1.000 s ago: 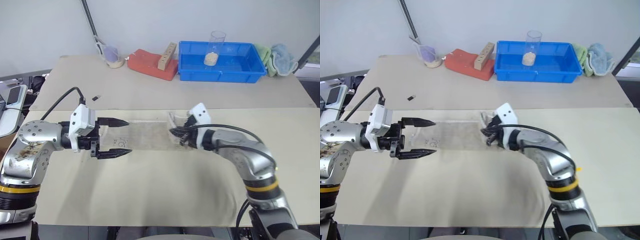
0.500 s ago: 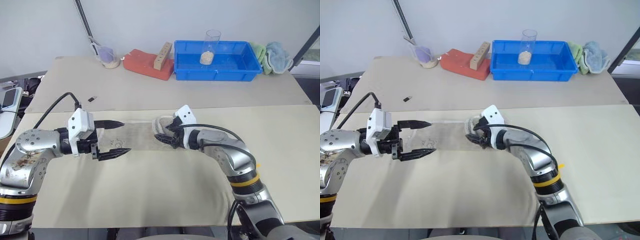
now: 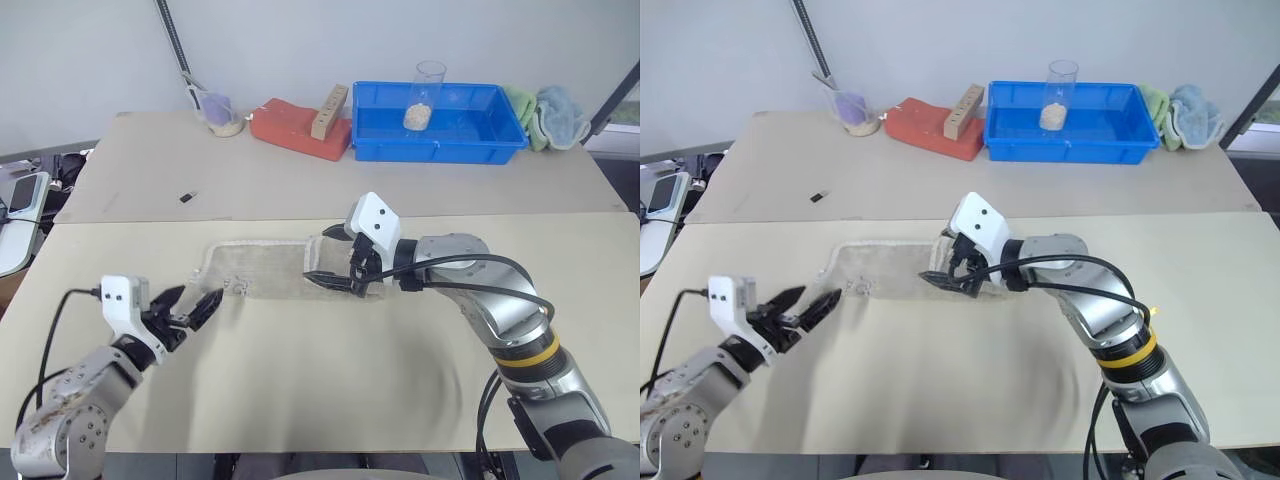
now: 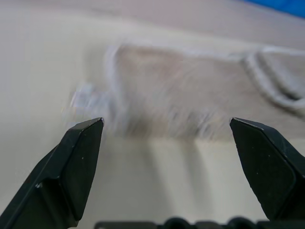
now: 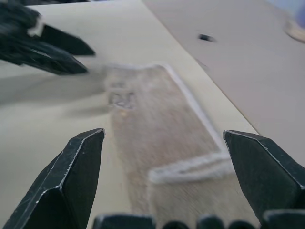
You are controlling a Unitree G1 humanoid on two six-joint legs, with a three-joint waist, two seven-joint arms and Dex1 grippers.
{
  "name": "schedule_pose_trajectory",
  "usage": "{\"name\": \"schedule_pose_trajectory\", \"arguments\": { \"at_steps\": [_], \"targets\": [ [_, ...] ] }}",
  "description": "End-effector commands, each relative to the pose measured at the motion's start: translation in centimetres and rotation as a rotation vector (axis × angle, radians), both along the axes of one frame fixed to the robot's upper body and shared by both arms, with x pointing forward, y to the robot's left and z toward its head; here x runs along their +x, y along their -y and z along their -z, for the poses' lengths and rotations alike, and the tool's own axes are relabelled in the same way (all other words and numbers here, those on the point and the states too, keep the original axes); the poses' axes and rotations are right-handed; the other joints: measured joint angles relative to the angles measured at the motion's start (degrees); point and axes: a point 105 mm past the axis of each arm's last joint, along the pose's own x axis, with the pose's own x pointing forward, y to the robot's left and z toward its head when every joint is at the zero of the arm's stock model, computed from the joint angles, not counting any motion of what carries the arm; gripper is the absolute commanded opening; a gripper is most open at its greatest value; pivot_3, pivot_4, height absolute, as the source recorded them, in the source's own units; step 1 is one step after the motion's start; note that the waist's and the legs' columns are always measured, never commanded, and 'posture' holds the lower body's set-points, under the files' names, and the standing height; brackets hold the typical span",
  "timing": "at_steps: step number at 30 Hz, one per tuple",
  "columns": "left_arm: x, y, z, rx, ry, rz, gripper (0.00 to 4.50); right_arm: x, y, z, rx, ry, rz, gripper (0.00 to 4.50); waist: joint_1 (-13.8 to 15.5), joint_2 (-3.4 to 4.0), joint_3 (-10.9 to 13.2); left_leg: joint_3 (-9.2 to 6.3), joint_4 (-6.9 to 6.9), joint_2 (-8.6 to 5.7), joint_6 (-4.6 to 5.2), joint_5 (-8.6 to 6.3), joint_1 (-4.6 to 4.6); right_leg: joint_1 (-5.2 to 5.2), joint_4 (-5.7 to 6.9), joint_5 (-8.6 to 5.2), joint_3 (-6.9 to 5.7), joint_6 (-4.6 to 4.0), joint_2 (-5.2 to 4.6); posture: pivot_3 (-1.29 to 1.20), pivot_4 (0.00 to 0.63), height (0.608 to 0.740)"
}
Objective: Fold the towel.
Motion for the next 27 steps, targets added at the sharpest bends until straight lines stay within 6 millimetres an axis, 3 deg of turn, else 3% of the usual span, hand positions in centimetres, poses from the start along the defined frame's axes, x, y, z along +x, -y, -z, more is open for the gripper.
{"name": "schedule_pose_trajectory", "arguments": {
  "at_steps": [1, 12, 21, 22, 25, 27],
  "targets": [
    [1.1, 0.9, -0.6, -0.01, 0.011, -0.049, 4.5, -0.2, -0.1, -2.1, 0.015, 0.086, -0.046, 4.41, 0.25, -0.01, -0.01, 0.01, 0.02, -0.03, -0.01, 0.0, -0.01, 0.01, -0.01, 0.0, 0.01, -0.01, -0.03, 0.0, 0.15, 0.74],
    [4.6, 3.6, 1.7, -0.057, -0.131, -0.156, 4.5, -0.6, 1.3, -2.4, -0.045, 0.082, -0.127, 4.41, 0.97, -0.05, -0.04, 0.11, 0.05, -0.07, -0.02, 0.0, -0.03, 0.02, -0.06, 0.01, 0.02, -0.02, 0.0, 0.0, 0.15, 0.74],
    [4.9, 3.7, 1.3, -0.041, -0.121, -0.199, 0.25, -1.4, 2.4, -3.0, -0.038, 0.074, -0.188, 4.45, 1.13, -0.06, -0.03, 0.13, 0.06, -0.09, -0.03, 0.0, -0.04, 0.08, -0.12, 0.02, 0.03, -0.02, -0.01, 0.0, 0.15, 0.74],
    [5.1, 3.5, 0.8, -0.029, -0.099, -0.207, 0.04, -1.4, 2.5, -3.1, -0.035, 0.075, -0.187, 4.45, 1.15, -0.07, -0.03, 0.13, 0.06, -0.09, -0.03, 0.01, -0.04, 0.09, -0.13, 0.01, 0.03, -0.03, -0.01, 0.0, 0.15, 0.74],
    [5.8, 4.1, -2.2, 0.072, 0.042, -0.117, 0.04, -1.5, 3.0, -3.2, -0.032, 0.073, -0.178, 4.45, 1.14, -0.1, -0.01, 0.15, 0.07, -0.09, -0.04, 0.01, -0.06, 0.09, -0.16, 0.01, 0.01, -0.03, 0.0, 0.0, 0.15, 0.74],
    [6.2, 5.9, -4.2, 0.135, 0.13, 0.016, 0.04, -1.5, 4.0, -3.2, -0.048, 0.064, -0.162, 4.45, 1.21, -0.1, -0.01, 0.15, 0.07, -0.09, -0.06, 0.02, -0.09, 0.09, -0.16, 0.02, 0.0, -0.03, 0.01, 0.0, 0.15, 0.74]
  ]
}}
